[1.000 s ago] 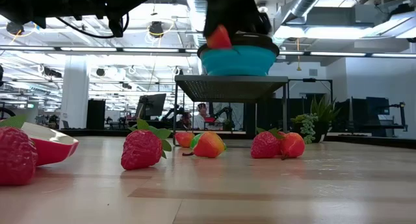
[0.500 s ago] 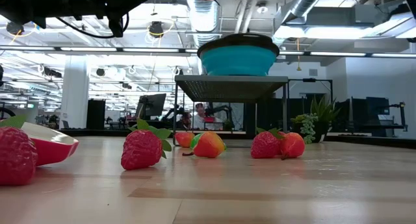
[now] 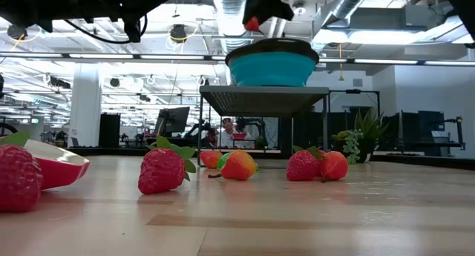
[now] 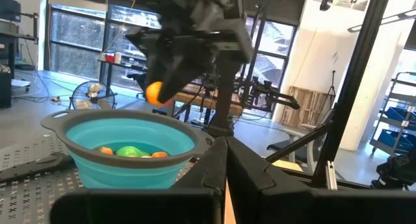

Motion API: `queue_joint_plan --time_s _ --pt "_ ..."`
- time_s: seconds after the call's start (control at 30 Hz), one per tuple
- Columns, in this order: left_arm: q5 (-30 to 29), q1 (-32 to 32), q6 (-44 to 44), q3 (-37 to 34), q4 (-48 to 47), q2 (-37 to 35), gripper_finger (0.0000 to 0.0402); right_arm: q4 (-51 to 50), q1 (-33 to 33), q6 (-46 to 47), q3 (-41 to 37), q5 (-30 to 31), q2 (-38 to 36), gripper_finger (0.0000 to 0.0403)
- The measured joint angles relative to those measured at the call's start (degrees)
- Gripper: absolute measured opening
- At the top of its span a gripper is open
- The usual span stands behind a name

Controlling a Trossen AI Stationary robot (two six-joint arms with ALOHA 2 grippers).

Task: Pick & Place Fruit
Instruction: Put the peach into the strainer bowl

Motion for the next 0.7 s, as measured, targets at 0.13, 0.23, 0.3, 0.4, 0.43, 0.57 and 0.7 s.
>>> queue_joint_plan --time_s 0.13,0.23,0.3,0.4,0.43,0.57,0.7 --pt "0.0 0.0 0.0 0.0 0.0 0.0 0.0002 -3.1 -2.7 -1.6 0.0 0.0 0.0 0.0093" --pt "0.0 0.0 0.0 0.0 0.0 0.0 0.0002 -3.5 -4.1 -3.7 -1.3 0.2 -0.1 0.0093" --pt "0.0 0.0 0.0 0.0 0.0 0.0 0.0002 -2.6 -4.5 -3.9 -3.2 0.2 0.0 0.0093" --pt "0.0 0.0 0.0 0.0 0.0 0.0 0.0002 -2.4 -4.9 -4.7 -5.7 0.5 0.0 0.0093" --pt "0.0 0.0 0.0 0.0 0.0 0.0 0.0002 -1.6 -4.8 -5.3 -7.1 0.9 -0.1 0.0093" --pt "0.0 0.0 0.0 0.0 0.0 0.0 0.0002 0.1 -4.6 -6.0 -10.8 1.7 0.2 0.0093" --pt "0.0 0.0 0.0 0.0 0.0 0.0 0.0002 0.2 -4.5 -7.1 -12.2 1.7 -0.1 0.0093"
